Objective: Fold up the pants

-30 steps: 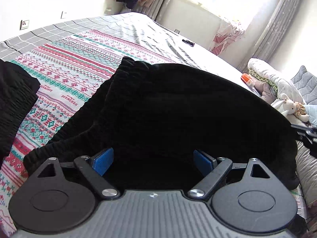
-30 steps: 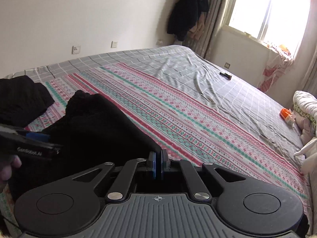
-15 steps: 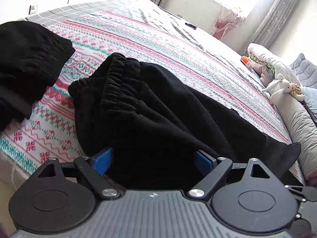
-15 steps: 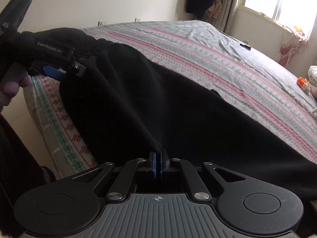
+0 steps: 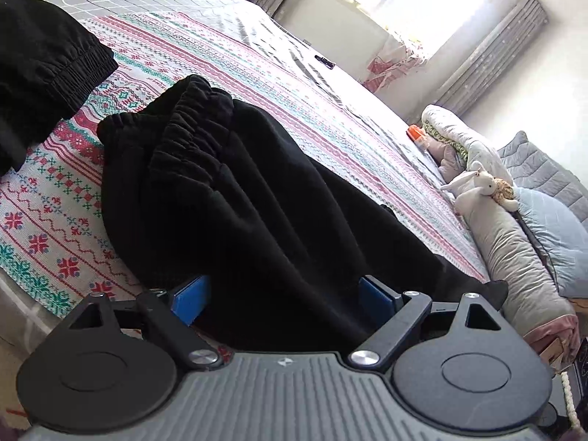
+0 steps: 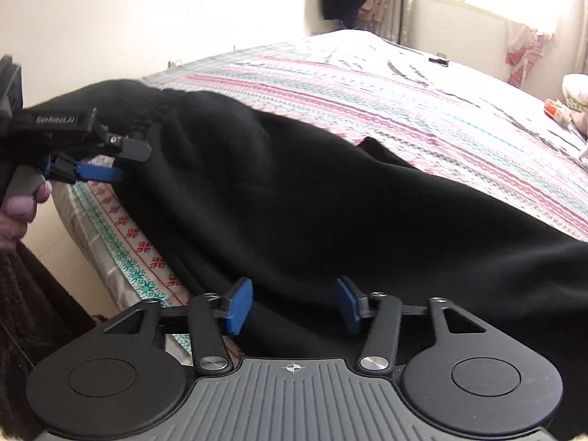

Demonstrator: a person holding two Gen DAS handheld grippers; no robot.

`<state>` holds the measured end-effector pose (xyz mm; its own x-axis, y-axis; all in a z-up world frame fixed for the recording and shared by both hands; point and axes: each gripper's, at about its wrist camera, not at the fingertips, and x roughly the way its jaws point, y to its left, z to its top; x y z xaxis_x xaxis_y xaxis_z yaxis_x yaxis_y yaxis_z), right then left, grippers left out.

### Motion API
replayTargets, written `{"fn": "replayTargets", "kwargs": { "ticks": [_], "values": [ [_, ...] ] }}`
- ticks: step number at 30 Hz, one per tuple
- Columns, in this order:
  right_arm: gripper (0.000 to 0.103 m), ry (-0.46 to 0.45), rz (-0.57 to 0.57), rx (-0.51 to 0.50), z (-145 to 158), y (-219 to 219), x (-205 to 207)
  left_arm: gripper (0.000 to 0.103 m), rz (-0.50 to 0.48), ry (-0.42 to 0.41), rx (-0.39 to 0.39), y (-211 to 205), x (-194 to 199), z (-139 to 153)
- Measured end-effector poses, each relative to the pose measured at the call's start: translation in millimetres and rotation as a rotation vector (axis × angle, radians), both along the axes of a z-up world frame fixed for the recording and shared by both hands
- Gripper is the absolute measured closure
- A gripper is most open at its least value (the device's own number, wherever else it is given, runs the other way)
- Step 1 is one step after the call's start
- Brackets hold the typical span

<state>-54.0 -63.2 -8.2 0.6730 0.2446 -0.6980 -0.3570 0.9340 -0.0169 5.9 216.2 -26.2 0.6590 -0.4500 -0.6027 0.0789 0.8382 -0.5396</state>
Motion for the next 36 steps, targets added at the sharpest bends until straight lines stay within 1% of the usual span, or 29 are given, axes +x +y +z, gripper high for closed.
{"fn": "replayTargets", "kwargs": {
  "ticks": [1,3,5,7,8,11,13,14,16,17,19,21,24,26,28,33,36],
  "values": [
    [0.039,0.002,-0.025,0.02,3,-10,-4,0.001,0.008,0.004,-0.017,-2,1,-2],
    [0.036,0.008,-0.089,0.058,5,-31,-11,0.001,0.033,0.005,-0.046,-5,3,-5],
    [0.03,0.02,-0.177,0.088,3,-56,-13,0.003,0.071,0.006,-0.056,-8,6,-8],
    [0.027,0.033,-0.279,0.115,-1,-79,-12,0.01,0.108,0.0,-0.043,-11,8,-10],
    [0.027,0.042,-0.317,0.131,-4,-90,-12,0.012,0.131,-0.001,-0.033,-12,9,-10],
    [0.027,0.059,-0.423,0.169,-14,-119,-12,0.023,0.171,-0.003,-0.021,-13,9,-10],
    [0.027,0.064,-0.473,0.21,-21,-135,-14,0.034,0.194,-0.015,-0.005,-13,8,-9],
    [0.027,0.066,-0.488,0.235,-24,-142,-14,0.038,0.202,-0.025,0.005,-13,7,-7],
    [0.027,0.066,-0.517,0.309,-27,-157,-15,0.054,0.225,-0.054,0.035,-15,4,-3],
    [0.027,0.053,-0.524,0.341,-27,-162,-15,0.058,0.236,-0.067,0.044,-15,3,-2],
    [0.027,0.042,-0.541,0.409,-29,-171,-11,0.07,0.255,-0.094,0.051,-15,2,2],
    [0.028,0.029,-0.557,0.468,-30,-181,-8,0.077,0.269,-0.119,0.057,-15,0,5],
    [0.029,0.003,-0.61,0.509,-31,-195,-4,0.08,0.303,-0.166,0.091,-15,-1,11],
    [0.029,-0.017,-0.66,0.511,-31,-205,0,0.08,0.337,-0.182,0.127,-15,-2,14],
    [0.03,-0.04,-0.707,0.522,-33,-215,2,0.08,0.359,-0.176,0.143,-13,-1,13],
    [0.036,-0.093,-0.791,0.576,-36,-243,13,0.08,0.371,-0.135,0.139,-11,7,8],
    [0.039,-0.104,-0.865,0.568,-35,-253,24,0.08,0.381,-0.133,0.135,-12,11,10]
  ]
}}
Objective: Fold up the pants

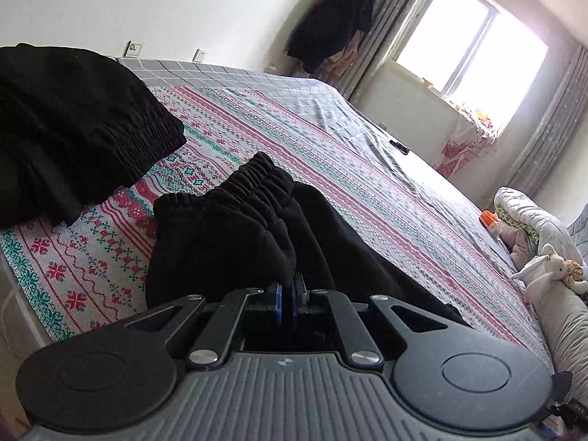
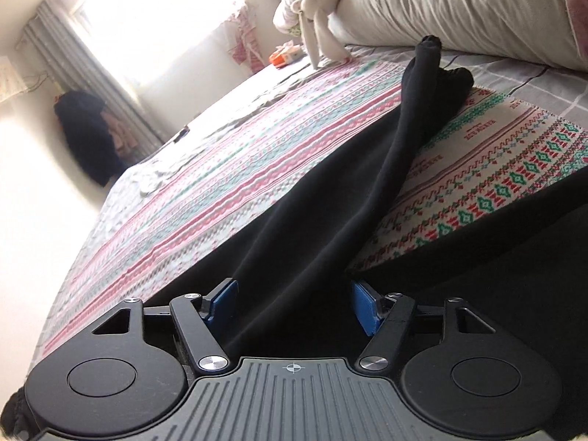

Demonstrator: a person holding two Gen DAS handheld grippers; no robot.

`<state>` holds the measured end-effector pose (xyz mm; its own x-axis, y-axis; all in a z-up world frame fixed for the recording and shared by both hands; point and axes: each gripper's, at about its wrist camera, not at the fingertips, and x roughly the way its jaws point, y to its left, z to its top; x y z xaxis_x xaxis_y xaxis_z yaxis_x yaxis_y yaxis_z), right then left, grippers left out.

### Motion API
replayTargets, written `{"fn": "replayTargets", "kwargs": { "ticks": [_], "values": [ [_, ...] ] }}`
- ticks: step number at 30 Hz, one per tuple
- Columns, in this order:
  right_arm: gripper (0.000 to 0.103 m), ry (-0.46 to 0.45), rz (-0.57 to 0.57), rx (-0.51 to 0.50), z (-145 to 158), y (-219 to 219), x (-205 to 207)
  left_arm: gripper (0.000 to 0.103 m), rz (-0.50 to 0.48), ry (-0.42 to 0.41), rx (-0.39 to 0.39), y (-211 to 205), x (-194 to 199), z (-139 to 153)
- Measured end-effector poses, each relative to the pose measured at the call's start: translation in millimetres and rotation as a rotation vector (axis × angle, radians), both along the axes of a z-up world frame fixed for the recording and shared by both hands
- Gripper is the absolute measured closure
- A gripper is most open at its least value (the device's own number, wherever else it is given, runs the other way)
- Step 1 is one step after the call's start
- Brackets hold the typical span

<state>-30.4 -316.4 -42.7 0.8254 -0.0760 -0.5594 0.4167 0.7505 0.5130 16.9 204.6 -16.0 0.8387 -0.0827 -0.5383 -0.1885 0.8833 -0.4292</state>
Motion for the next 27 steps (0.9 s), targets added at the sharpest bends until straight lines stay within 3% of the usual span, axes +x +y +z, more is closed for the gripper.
{"fn": "replayTargets", "kwargs": {
  "ticks": [3,5,10,14,17,22,27],
  "values": [
    [0.055,0.009,-0.068,0.024,-2,-10,6,0.08,0.009,0.007,-0.01,1,3,2],
    [0.093,0.012,-0.054,0.022,2,-9,11,0.08,0.018,0.014,-0.022,1,5,3],
    [0.099,-0.119,-0.03,-0.226,43,19,1,0.08,-0.008,-0.014,0.017,2,18,22],
    [0.099,-0.229,-0.015,-0.311,81,35,-27,0.08,-0.061,-0.085,0.033,14,24,51],
    [0.099,-0.261,0.028,-0.349,102,45,-50,0.08,-0.098,-0.098,0.021,30,26,63],
    [0.099,-0.195,0.146,-0.343,102,66,-84,0.08,-0.082,0.037,-0.056,57,29,43],
    [0.099,-0.041,0.265,-0.357,75,89,-97,0.08,-0.058,0.215,0.034,59,34,4]
  ]
}}
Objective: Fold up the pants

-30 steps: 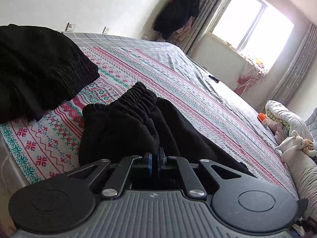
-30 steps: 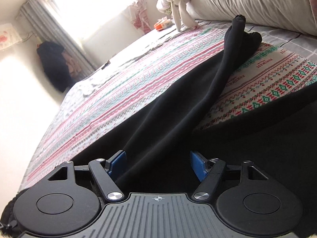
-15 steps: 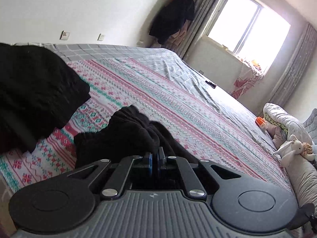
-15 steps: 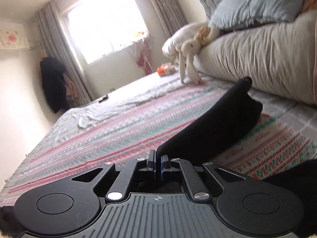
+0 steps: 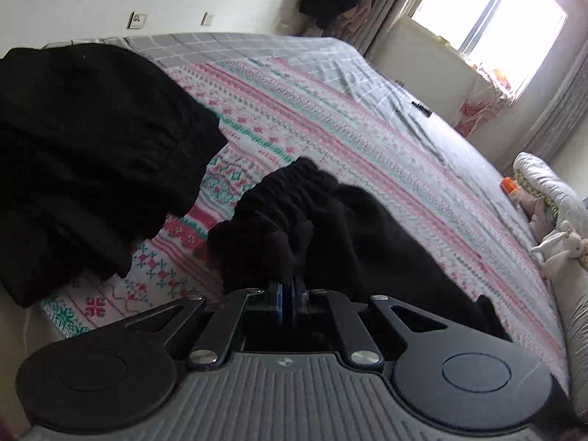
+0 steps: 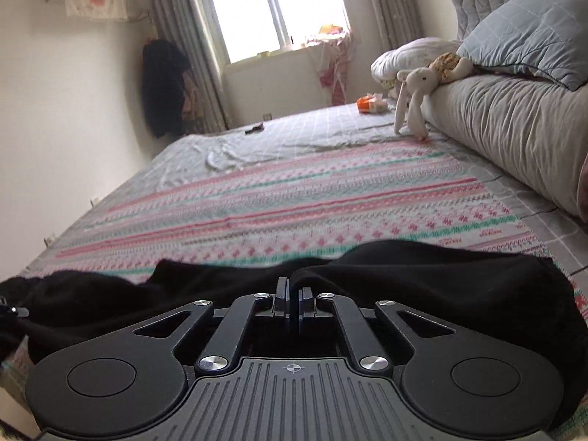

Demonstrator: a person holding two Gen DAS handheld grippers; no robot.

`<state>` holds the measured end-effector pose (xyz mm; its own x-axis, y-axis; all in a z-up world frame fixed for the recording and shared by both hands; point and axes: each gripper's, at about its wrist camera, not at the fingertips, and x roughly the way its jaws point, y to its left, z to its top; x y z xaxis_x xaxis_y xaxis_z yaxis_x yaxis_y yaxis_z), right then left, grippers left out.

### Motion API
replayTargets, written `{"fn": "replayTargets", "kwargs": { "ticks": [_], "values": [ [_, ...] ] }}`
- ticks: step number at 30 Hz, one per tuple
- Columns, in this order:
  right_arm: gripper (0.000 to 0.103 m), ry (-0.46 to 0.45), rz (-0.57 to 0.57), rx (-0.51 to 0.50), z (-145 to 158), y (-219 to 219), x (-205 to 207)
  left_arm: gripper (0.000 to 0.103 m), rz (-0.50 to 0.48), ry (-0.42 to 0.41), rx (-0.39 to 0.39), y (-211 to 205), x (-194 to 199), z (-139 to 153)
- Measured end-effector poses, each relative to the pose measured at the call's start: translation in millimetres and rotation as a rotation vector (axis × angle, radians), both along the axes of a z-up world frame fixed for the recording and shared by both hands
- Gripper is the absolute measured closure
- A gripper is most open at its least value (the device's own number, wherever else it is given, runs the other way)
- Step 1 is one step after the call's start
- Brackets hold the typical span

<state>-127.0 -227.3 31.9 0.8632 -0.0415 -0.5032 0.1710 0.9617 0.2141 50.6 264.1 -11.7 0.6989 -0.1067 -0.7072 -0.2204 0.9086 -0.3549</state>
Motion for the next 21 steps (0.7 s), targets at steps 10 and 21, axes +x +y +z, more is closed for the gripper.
{"fn": "replayTargets", "kwargs": {
  "ticks": [10,21],
  "values": [
    [0.099,0.302,0.032,-0.068,-64,16,-10,0.072,0.025,0.058,0.134,-19,-4,-2],
    [0.054,0.265,-0.086,0.141,-43,-39,-19,0.027,-0.069,-0.032,0.15,-47,-36,17]
  ]
}}
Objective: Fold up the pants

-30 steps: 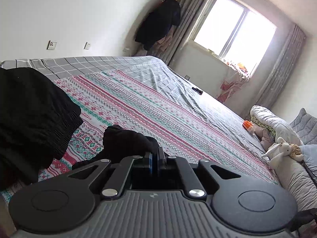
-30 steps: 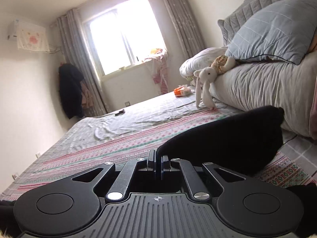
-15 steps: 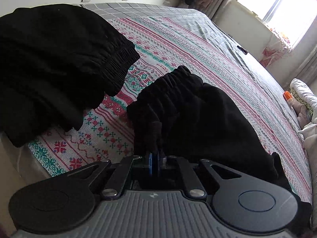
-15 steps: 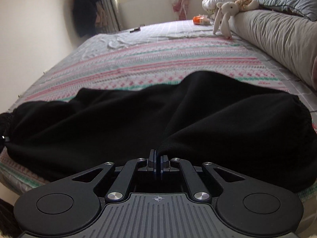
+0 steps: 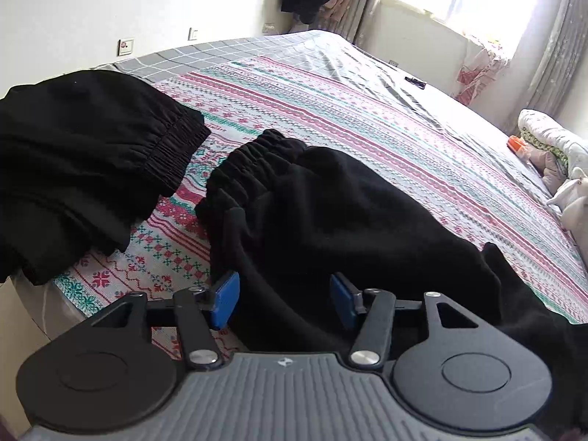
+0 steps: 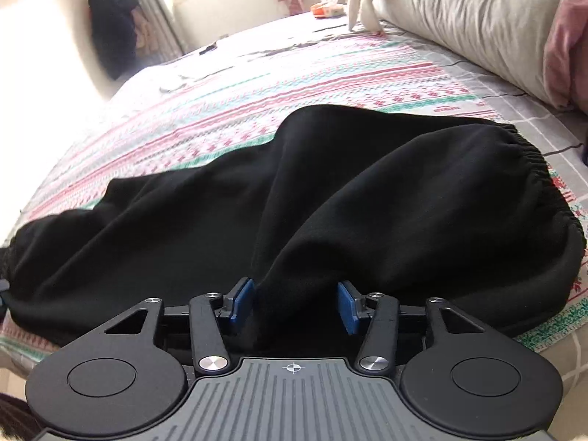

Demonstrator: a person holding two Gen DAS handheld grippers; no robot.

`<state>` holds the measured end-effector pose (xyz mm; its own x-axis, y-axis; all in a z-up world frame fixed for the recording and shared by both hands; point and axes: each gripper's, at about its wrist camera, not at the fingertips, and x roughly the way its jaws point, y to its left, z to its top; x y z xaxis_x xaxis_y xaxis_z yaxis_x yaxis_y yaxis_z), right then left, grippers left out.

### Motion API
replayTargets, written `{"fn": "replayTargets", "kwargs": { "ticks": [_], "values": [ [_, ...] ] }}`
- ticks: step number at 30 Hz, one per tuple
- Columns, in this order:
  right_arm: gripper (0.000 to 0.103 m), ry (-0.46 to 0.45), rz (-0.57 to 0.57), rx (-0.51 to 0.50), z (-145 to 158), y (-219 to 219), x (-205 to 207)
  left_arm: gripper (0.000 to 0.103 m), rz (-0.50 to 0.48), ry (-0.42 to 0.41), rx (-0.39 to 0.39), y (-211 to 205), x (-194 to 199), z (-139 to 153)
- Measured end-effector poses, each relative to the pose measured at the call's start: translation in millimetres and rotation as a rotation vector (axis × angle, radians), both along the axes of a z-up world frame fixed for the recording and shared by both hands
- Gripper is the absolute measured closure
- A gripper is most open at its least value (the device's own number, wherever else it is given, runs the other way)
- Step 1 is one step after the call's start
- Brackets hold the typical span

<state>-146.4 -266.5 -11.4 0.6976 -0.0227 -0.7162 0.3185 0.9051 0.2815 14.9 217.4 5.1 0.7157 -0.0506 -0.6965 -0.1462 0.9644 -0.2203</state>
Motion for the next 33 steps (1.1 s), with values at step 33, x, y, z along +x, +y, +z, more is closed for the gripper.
{"fn": "replayTargets", "kwargs": {
  "ticks": [33],
  "values": [
    [0.076,-0.155,-0.455,0.081,-19,-129,-29,0.03,-1.122,-0.125,0.244,-292,-49,-62]
  ]
}}
